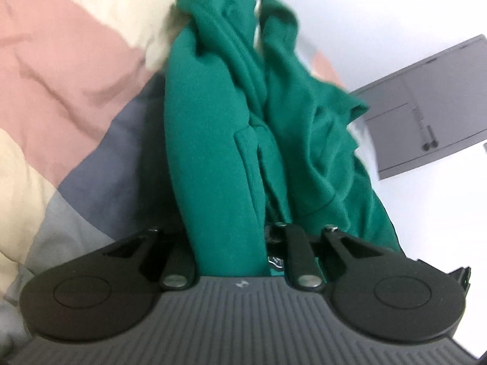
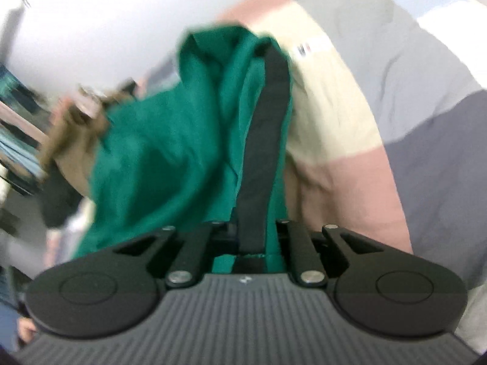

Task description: Fold large clothes

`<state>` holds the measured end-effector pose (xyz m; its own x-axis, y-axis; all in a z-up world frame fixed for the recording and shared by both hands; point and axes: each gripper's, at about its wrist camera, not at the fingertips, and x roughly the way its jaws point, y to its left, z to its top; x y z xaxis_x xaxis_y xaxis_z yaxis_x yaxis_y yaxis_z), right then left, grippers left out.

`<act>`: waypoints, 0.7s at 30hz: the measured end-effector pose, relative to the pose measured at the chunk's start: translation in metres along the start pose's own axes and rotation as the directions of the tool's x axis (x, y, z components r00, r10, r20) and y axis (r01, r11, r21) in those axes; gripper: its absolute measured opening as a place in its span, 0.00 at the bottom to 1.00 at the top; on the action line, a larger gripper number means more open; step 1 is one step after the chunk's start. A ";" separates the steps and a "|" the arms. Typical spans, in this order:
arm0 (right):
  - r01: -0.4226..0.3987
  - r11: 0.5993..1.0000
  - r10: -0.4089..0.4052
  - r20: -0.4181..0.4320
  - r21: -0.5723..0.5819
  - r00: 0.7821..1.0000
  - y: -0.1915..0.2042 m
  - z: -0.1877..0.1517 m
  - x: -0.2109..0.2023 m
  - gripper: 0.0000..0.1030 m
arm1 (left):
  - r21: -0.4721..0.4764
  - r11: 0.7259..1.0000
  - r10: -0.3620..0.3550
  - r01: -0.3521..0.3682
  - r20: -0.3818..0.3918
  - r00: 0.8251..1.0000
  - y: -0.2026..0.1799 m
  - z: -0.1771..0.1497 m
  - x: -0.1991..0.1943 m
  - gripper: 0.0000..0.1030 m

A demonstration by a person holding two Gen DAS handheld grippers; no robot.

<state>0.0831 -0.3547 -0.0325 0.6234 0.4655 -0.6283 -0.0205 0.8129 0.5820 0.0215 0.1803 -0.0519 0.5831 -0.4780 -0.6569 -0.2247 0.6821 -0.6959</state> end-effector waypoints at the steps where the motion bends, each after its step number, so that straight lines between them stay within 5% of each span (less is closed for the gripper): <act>1: -0.026 1.000 0.026 0.021 0.005 0.999 0.000 0.003 -0.013 0.12 | -0.001 1.000 -0.007 0.007 0.010 1.000 -0.001 0.000 -0.006 0.16; 13: -0.234 0.972 0.234 0.140 -0.017 0.962 0.031 -0.005 -0.098 0.11 | 0.000 0.988 -0.154 0.155 0.101 0.983 -0.017 -0.005 -0.091 0.15; 21: -0.285 0.956 0.294 0.196 -0.071 0.936 0.045 -0.020 -0.159 0.11 | -0.006 0.965 -0.260 0.263 0.129 0.957 -0.033 -0.019 -0.154 0.15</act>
<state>-0.0323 -0.3850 0.0836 0.7304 0.6057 -0.3157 -0.2531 0.6694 0.6985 -0.0760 0.2210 0.0669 0.7170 -0.5636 -0.4102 -0.0679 0.5291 -0.8458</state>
